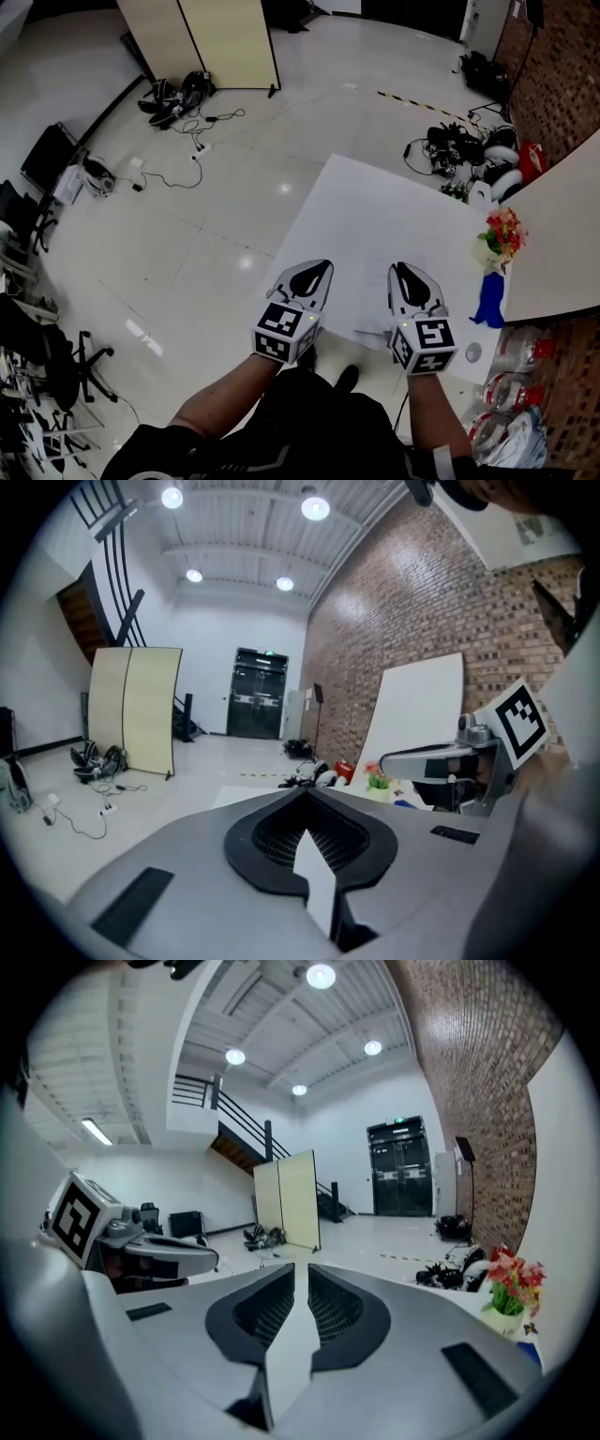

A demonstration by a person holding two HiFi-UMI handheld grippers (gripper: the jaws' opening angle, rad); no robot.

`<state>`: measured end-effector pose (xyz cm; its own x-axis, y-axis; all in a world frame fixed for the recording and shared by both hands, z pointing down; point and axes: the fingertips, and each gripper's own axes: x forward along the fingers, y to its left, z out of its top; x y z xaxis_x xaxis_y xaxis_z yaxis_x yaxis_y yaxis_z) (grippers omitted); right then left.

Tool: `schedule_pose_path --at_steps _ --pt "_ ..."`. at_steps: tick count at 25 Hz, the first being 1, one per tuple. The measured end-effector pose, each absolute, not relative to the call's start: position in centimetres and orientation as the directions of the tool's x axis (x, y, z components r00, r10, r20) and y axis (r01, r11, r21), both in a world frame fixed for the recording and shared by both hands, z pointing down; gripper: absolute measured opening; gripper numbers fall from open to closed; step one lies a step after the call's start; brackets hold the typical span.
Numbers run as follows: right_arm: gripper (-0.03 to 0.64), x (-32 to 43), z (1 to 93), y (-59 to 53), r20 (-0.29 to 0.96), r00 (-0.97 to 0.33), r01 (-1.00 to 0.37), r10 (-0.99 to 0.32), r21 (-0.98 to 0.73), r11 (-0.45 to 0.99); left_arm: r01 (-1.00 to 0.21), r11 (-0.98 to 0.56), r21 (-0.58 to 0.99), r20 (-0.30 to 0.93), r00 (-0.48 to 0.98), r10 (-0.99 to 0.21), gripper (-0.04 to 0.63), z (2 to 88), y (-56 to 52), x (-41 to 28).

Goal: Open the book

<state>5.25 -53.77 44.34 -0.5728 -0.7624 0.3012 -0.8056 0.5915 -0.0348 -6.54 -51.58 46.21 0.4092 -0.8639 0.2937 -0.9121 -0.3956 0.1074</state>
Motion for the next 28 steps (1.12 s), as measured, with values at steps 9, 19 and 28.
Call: schedule_pose_path --at_steps 9,19,28 --pt "0.132 2.4 64.3 -56.7 0.74 -0.351 -0.89 -0.574 -0.073 0.45 -0.913 -0.316 0.259 0.622 0.408 -0.668 0.014 63.4 -55.2 -8.4" --pt "0.132 2.3 73.7 -55.9 0.894 -0.103 -0.916 -0.436 0.086 0.393 -0.869 -0.378 0.32 0.661 0.491 -0.567 0.015 68.2 -55.2 -8.0" --pt "0.129 3.0 73.9 -56.6 0.908 -0.033 -0.932 -0.418 0.123 0.342 -0.83 -0.424 0.361 0.608 0.555 -0.568 0.014 67.6 -55.6 -7.0"
